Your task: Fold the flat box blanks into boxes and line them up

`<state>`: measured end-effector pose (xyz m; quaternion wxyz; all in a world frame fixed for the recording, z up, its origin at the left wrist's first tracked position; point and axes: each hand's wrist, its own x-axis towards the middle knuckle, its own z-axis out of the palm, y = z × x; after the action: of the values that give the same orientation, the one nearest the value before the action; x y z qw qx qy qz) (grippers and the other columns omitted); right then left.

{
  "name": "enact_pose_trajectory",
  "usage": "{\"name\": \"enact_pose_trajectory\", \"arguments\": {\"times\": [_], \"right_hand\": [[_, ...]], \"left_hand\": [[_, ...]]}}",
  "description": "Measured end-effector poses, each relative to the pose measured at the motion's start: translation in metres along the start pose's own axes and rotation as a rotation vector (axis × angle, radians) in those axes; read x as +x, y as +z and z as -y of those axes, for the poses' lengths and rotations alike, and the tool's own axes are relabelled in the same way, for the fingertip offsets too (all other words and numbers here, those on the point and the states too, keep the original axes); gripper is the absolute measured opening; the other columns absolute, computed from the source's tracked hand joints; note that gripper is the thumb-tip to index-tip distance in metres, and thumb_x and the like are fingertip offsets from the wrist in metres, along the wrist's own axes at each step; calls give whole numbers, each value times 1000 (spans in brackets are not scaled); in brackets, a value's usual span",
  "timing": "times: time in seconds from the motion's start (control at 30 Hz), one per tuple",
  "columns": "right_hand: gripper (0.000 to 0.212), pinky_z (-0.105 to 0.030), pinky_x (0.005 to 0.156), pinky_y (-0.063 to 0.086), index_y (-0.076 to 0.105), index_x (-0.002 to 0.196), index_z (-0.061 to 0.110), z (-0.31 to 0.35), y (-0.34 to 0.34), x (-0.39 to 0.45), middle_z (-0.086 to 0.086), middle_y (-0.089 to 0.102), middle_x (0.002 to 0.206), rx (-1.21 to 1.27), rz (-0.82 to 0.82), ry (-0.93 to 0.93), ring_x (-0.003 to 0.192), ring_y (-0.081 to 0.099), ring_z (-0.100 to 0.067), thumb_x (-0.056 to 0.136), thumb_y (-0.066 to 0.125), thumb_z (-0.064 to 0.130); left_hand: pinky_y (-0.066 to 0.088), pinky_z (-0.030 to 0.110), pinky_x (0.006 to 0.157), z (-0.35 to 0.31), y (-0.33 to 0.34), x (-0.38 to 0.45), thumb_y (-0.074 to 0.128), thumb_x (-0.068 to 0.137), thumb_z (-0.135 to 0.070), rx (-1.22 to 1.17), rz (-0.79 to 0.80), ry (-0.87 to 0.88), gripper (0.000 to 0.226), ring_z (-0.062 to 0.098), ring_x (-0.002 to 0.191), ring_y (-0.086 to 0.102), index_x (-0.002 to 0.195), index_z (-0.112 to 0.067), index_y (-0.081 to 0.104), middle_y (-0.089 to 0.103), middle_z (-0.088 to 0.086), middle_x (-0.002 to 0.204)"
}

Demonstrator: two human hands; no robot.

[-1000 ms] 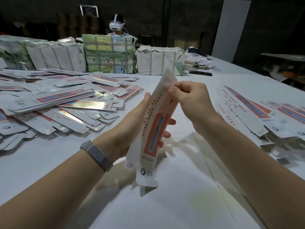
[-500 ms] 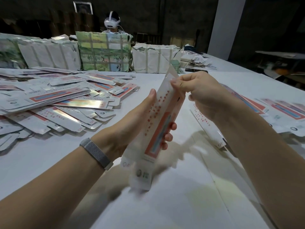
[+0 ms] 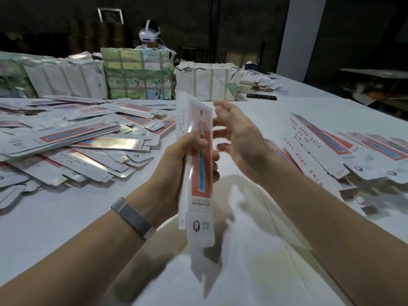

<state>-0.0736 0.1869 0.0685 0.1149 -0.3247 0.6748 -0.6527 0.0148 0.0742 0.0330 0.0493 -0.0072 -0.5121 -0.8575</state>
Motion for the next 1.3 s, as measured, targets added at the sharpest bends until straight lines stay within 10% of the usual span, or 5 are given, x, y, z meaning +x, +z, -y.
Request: {"name": "enact_pose_trajectory", "arguments": {"times": [0.2,0.53,0.8,1.0,1.3], "right_hand": [[38,-49,103,49,46,136,51,-10,13,-4,7,72,114,132,78,-13,112,65,-27,102,43,35],[35,-46,80,61,49,126,50,-13,10,0,11,74,107,206,109,52,97,72,-34,103,44,24],[52,-57,84,55,50,132,42,-27,7,8,-11,64,100,215,162,-19,80,69,-24,86,58,19],[49,-39,61,54,55,125,45,-32,-1,10,-9,53,88,223,202,-24,83,61,-31,84,64,19],[45,-60,83,54,57,113,51,-30,-5,11,-2,71,91,138,209,1,79,66,-32,87,50,14]], "left_hand": [[57,31,55,-4,-2,3,60,91,-41,46,-188,51,39,20,60,68,115,-12,64,67,9,74],[54,61,94,-1,-11,8,45,68,-74,515,-293,18,87,42,99,71,133,-16,43,72,18,102],[52,22,58,-8,-27,17,61,81,-38,560,-319,344,72,9,72,70,141,-40,21,74,-5,84],[58,42,73,-12,-33,18,55,82,-25,514,-201,313,65,21,79,69,141,-38,32,73,3,98],[54,68,75,-20,-36,9,66,85,-24,530,-96,219,63,29,81,71,138,-39,36,70,21,103]]}}
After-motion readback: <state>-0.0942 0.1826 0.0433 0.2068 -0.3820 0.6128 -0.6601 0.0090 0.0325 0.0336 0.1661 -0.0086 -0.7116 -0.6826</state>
